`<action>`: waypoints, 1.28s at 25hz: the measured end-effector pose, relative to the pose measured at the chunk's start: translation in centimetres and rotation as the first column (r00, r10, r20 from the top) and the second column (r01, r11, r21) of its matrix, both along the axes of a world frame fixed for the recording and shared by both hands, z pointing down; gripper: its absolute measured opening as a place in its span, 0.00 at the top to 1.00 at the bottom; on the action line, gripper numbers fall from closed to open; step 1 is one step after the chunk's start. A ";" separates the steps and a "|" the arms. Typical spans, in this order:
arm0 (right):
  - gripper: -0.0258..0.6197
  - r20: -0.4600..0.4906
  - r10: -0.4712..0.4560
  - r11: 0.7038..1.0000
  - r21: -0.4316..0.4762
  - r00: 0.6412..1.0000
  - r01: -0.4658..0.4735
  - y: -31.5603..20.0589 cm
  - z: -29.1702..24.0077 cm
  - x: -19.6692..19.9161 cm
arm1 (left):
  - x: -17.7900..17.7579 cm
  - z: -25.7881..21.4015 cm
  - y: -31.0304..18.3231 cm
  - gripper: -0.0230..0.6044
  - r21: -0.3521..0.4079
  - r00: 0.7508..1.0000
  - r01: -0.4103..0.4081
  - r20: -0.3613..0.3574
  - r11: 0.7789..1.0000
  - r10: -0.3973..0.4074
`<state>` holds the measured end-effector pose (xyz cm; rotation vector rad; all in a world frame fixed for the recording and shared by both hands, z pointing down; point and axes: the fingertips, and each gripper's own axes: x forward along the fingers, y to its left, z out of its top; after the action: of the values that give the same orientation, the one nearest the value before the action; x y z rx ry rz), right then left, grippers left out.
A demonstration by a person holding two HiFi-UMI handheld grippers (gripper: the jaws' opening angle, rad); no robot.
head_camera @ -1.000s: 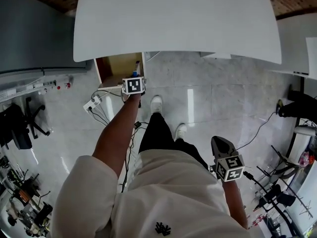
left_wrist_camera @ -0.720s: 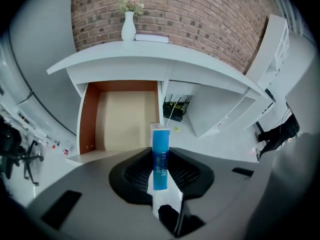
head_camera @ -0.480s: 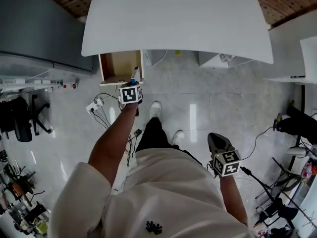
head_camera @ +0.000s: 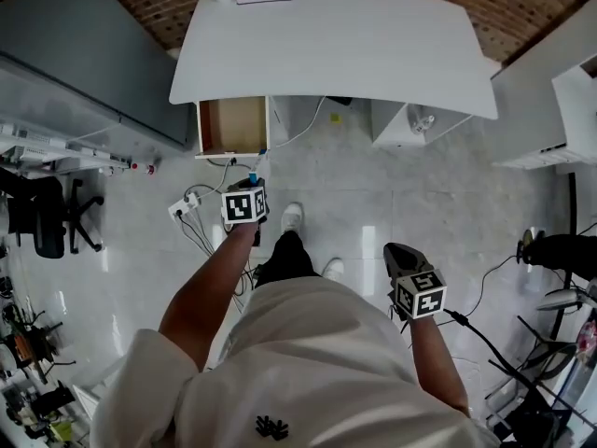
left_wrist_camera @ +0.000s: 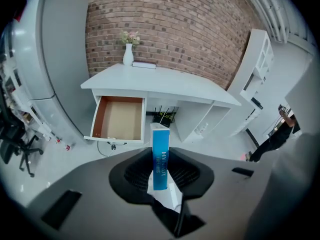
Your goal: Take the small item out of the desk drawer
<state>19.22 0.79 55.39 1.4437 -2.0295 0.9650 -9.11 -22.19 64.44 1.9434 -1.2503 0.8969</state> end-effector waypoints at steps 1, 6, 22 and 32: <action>0.90 0.004 -0.009 1.000 0.010 1.000 0.009 0.2 -0.1 0.0 | 0.3 -0.6 1.0 0.81 0.007 1.000 -0.008 -0.009 1.000 0.008; 0.90 0.022 -0.064 0.997 0.037 0.998 0.063 2.2 -0.3 0.0 | 1.4 -3.9 6.2 0.81 0.031 0.998 -0.025 -0.050 0.999 0.027; 0.90 0.035 -0.142 0.988 0.063 0.989 0.140 7.1 -0.6 0.3 | 2.4 -8.0 15.6 0.81 0.032 0.997 -0.054 -0.050 0.998 0.055; 0.90 0.052 -0.188 0.980 0.077 0.981 0.184 7.8 -1.4 -0.7 | 2.1 -8.8 16.7 0.81 0.045 0.998 -0.012 -0.062 0.999 0.015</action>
<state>18.47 8.62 53.95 1.2467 -2.2176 0.8730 -7.03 -5.46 55.69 2.0013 -1.2316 0.8153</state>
